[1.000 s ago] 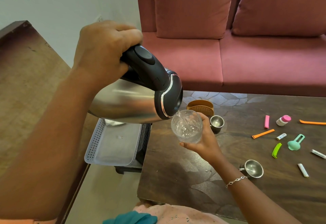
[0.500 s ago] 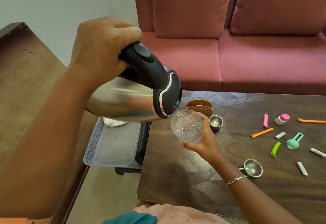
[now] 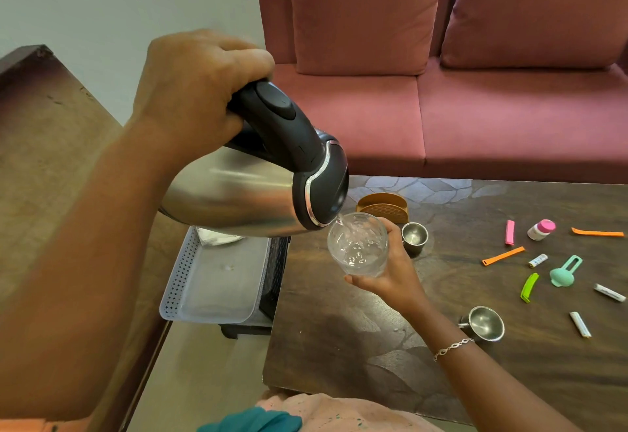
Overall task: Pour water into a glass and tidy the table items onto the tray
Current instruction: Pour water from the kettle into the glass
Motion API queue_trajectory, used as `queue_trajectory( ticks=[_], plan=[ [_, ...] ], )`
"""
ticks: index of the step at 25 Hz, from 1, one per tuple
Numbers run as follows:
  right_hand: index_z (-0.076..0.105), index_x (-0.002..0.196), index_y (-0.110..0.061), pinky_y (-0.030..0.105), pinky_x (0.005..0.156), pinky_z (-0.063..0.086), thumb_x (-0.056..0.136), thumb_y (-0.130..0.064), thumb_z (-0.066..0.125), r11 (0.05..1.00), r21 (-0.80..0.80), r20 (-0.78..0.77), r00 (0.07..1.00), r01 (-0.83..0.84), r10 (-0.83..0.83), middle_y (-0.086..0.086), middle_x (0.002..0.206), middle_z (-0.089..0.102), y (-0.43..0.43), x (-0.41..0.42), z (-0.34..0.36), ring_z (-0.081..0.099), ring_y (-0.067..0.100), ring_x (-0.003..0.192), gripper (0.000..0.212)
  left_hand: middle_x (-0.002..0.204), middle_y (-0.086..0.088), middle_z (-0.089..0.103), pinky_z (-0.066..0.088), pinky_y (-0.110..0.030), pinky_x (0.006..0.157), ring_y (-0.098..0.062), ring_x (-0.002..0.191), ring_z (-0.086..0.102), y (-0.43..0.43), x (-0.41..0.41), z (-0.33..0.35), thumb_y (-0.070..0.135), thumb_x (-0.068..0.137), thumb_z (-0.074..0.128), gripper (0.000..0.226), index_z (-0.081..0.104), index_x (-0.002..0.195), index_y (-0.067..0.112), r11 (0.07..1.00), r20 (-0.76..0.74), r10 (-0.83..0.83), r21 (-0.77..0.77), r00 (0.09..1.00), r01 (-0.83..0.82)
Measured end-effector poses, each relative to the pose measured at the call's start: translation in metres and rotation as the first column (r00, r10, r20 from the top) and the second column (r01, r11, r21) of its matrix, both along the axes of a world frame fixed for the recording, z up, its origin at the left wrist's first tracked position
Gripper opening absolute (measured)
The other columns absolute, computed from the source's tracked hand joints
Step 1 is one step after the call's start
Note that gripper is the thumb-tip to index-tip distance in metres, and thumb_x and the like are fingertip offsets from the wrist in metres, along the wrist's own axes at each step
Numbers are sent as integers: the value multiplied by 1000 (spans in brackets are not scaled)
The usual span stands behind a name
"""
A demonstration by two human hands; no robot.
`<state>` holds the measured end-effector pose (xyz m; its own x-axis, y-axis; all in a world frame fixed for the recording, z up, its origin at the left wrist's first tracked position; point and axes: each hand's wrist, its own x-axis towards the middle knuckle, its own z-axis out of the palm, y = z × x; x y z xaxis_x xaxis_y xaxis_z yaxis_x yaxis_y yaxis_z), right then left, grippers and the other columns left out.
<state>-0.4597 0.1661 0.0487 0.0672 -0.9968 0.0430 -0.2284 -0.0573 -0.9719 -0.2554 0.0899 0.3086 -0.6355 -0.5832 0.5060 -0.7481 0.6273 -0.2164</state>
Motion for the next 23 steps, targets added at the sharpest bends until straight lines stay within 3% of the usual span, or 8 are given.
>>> queue_trajectory(
  ticks=[9,16,23],
  plan=[
    [28,118,-48,5,89,41,56,-18,84,1000,17,-14,1000,1,-1,-21,122,42,1,0,-3,44,-1,117,89,65,-14,61,29,-28,55,-35,61,54,2,-1,1,16,65,37,25,58,73,5,1000,37,-13,1,999,13],
    [27,117,-47,13,92,42,54,-23,82,1000,21,-8,1000,0,0,-20,121,43,3,1,0,45,-1,116,87,66,-14,61,29,-28,55,-35,61,54,3,-1,1,18,67,36,27,59,73,5,1000,56,-5,2,998,5],
    [28,117,-47,12,91,42,54,-24,82,1000,17,-6,1000,-2,2,-21,122,42,4,2,1,44,0,117,86,66,-14,61,28,-28,55,-35,61,53,3,-2,1,19,66,35,29,59,73,5,1000,61,-17,5,998,16]
  ],
)
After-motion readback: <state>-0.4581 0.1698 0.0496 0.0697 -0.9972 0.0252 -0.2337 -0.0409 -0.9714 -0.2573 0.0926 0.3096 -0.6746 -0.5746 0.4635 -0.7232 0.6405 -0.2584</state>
